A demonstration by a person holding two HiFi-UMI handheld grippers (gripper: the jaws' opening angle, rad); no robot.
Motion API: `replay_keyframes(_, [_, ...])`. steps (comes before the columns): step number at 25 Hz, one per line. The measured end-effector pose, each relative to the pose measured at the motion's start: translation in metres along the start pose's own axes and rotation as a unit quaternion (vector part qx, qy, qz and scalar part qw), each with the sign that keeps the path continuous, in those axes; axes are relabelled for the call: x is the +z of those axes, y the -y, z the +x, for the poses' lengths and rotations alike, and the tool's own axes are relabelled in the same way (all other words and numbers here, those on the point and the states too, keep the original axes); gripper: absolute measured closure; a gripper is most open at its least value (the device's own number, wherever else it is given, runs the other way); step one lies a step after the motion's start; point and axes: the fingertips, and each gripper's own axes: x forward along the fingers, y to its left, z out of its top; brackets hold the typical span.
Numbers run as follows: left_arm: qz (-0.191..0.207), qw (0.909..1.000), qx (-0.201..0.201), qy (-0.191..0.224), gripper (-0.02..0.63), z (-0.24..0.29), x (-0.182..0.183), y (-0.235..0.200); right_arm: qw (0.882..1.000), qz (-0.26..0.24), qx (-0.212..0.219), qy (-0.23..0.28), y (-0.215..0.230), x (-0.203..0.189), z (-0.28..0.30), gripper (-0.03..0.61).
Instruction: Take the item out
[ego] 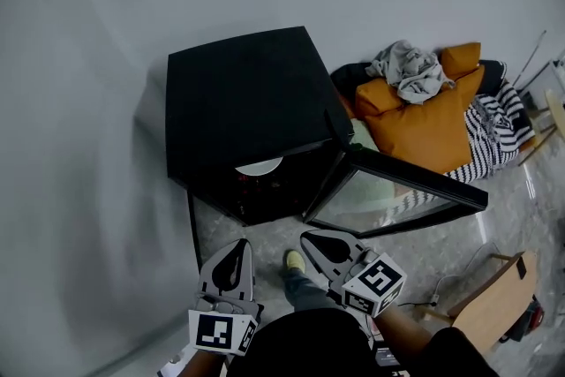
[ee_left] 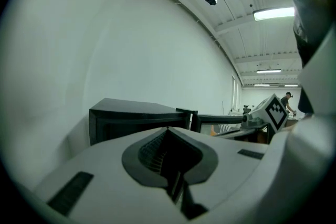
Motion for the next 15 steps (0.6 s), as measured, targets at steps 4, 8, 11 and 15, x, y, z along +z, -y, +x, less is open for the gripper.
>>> replay_keyframes(4, [0.01, 0.9999, 0.005, -0.001, 0.604, 0.019, 0.005, -0.001, 1.0, 0.017, 0.004, -0.003, 0.021, 0.008, 0.006, 0.574])
replay_keyframes(8, [0.009, 0.9999, 0.01, -0.011, 0.604, 0.036, 0.003, -0.005, 0.999, 0.035, 0.023, -0.002, 0.029, 0.01, 0.014, 0.574])
replay_keyframes(11, [0.007, 0.9997, 0.013, -0.017, 0.605, 0.048, 0.006, -0.006, 0.999, 0.019, 0.031, -0.018, 0.032, 0.012, 0.018, 0.574])
replay_keyframes(15, [0.014, 0.9996, 0.015, -0.018, 0.605, 0.066, 0.019, -0.012, 0.999, 0.008, 0.041, -0.027, 0.043, 0.026, 0.026, 0.574])
